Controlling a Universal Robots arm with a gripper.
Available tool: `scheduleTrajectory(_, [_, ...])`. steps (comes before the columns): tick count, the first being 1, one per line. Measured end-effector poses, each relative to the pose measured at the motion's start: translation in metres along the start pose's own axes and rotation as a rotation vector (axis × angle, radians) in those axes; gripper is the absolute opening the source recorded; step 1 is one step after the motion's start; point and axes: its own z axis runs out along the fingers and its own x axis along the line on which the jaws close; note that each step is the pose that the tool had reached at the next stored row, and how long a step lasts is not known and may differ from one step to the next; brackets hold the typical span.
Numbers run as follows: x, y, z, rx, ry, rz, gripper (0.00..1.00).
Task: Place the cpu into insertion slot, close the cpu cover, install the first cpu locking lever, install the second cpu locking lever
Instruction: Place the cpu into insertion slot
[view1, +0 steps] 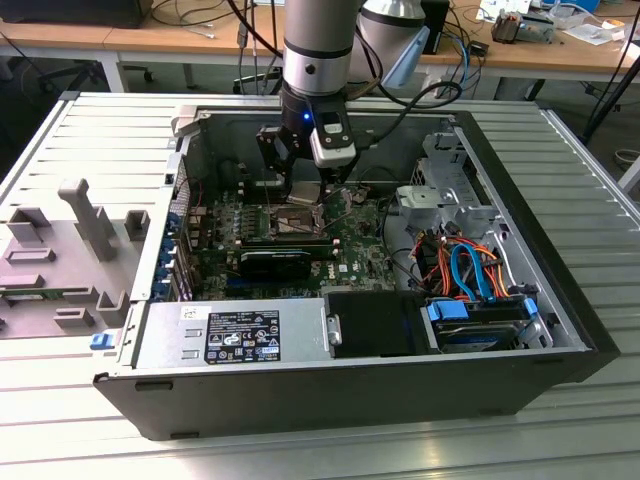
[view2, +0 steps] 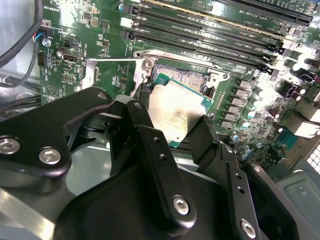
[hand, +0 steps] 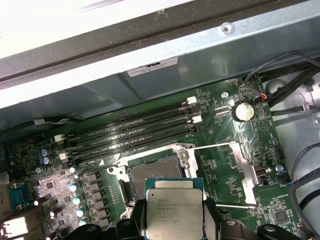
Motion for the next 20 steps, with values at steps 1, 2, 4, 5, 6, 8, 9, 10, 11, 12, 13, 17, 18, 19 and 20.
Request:
scheduleTrajectory(1, [0.0,0.0,0.0,0.0,0.0,0.003,0.55])
scheduleTrajectory(2, [0.0,0.0,0.0,-0.0001,0.0,0.005,0.55])
scheduleTrajectory(4, [0.0,0.0,0.0001,-0.0002,0.0001,0.011,0.55])
scheduleTrajectory(5, [0.0,0.0,0.0001,-0.0002,0.0002,0.013,0.55])
scheduleTrajectory(6, [0.0,0.0,0.0001,-0.0003,0.0002,0.015,0.55])
scheduleTrajectory(8, [0.0,0.0,0.0001,-0.0003,0.0003,0.019,0.55])
scheduleTrajectory(9, [0.0,0.0,0.0002,-0.0005,0.0003,0.023,0.55])
scheduleTrajectory(10, [0.0,0.0,0.0002,-0.0005,0.0003,0.027,0.55])
scheduleTrajectory(11, [0.0,0.0,0.0002,-0.0005,0.0003,0.029,0.55])
scheduleTrajectory(12, [0.0,0.0,0.0002,-0.0006,0.0004,0.033,0.55])
scheduleTrajectory(13, [0.0,0.0,0.0002,-0.0007,0.0004,0.036,0.55])
scheduleTrajectory(17, [0.0,0.0,0.0003,-0.0009,0.0005,0.043,0.55])
scheduleTrajectory(18, [0.0,0.0,0.0003,-0.0009,0.0006,0.045,0.55])
scheduleTrajectory(19, [0.0,0.0,0.0003,-0.0009,0.0006,0.047,0.55])
scheduleTrajectory(20, [0.0,0.0,0.0003,-0.001,0.0006,0.049,0.55])
